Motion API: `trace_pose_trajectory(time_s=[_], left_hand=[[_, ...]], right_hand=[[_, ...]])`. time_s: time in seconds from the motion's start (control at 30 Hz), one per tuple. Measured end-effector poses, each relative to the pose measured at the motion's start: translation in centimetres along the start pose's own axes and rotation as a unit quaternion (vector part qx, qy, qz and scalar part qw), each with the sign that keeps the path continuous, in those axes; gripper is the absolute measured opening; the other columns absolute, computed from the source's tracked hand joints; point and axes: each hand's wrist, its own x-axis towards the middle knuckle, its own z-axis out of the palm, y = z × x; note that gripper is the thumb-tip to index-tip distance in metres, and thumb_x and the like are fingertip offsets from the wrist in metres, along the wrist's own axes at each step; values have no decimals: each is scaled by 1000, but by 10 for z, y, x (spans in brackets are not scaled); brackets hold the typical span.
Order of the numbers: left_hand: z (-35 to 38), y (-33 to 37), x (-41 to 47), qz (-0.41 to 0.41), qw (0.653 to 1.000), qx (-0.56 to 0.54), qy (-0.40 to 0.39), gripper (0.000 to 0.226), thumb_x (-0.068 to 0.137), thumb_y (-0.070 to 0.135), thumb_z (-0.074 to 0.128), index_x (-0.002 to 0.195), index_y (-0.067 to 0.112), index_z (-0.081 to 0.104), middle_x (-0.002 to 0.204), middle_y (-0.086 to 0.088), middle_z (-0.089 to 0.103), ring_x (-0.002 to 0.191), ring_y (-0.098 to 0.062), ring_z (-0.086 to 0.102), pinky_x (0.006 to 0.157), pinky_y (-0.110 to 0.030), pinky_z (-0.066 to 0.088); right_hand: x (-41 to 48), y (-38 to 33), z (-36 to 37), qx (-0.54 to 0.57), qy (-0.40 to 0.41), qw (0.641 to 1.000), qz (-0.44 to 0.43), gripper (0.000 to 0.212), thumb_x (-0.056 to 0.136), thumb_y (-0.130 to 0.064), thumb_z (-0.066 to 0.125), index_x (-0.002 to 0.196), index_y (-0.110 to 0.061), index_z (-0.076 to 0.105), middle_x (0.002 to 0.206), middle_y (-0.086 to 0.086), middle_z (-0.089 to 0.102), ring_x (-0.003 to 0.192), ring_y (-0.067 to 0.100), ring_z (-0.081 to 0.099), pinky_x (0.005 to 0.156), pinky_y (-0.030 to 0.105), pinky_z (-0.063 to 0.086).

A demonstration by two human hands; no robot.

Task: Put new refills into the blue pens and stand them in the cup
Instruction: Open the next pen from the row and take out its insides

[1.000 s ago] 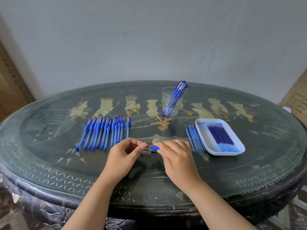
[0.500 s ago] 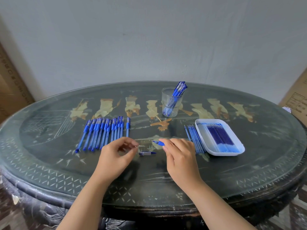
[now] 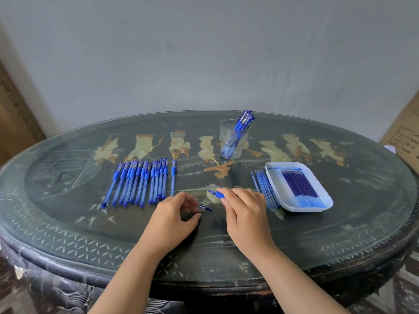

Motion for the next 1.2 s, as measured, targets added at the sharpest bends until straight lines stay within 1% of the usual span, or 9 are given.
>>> trace_pose_trajectory(time_s=[0.17,0.53,0.7,0.77,0.8,0.87,1.0,1.07,1.2], left_hand=[[0,0,1,3,1000,4,-7,30,78,20,79,88,37,56,81,18,66,82,0,58,71,-11,45],[-3,1,1,-10,1000,-22,-9,27,77,18,81,89,32,60,82,14,67,81,-2,59,69,-10,46],[-7,5,0,-4,999,-42,27,22,77,21,81,88,29,64,81,16,68,79,-2,58,67,-10,43],[-10,11,0,-7,996,-82,38,21,76,20,83,88,27,66,86,18,69,83,-4,61,70,-11,44],[-11,14,1,-16,992,-122,30,22,75,18,84,89,25,67,89,17,70,83,-4,63,72,-12,46],[-11,22,1,-43,976,-214,-6,26,72,15,85,92,20,69,93,10,72,84,-6,67,77,-16,51],[-10,29,0,-72,953,-291,-47,25,71,7,84,91,11,69,89,-2,74,86,-15,70,81,-25,56],[-10,30,1,-88,947,-305,-42,19,73,4,82,87,9,71,85,-3,75,81,-17,71,79,-25,56],[-10,31,2,-90,946,-308,-35,16,76,0,78,87,10,72,84,-2,75,79,-15,70,79,-26,57]], right_hand=[[0,-1,-1,0,-1,1000,-4,27,92,-14,50,109,-17,70,93,-6,65,85,19,60,77,38,43],[0,-1,-2,4,7,1000,-7,26,93,-15,51,109,-18,72,92,-7,65,84,19,60,78,38,43],[17,-9,-13,75,25,995,66,25,93,-26,54,109,-21,73,95,-9,63,88,13,56,79,31,43],[29,-18,-22,155,6,977,147,20,92,-24,62,108,-24,74,95,-10,59,88,6,54,78,21,42],[34,-23,-26,199,-15,962,186,19,91,-20,66,107,-26,74,95,-10,59,87,4,56,76,13,41],[42,-31,-32,276,-60,926,249,20,89,-16,70,103,-30,74,95,-10,65,86,0,60,73,8,42],[52,-40,-41,386,-98,859,322,16,89,-17,69,101,-25,75,86,-13,74,79,-4,65,71,10,47],[54,-41,-44,396,-103,848,336,16,89,-16,69,101,-25,75,82,-13,74,72,-4,64,65,11,47],[60,-43,-47,415,-111,827,361,15,90,-17,68,101,-24,74,84,-6,75,70,5,67,67,20,51]])
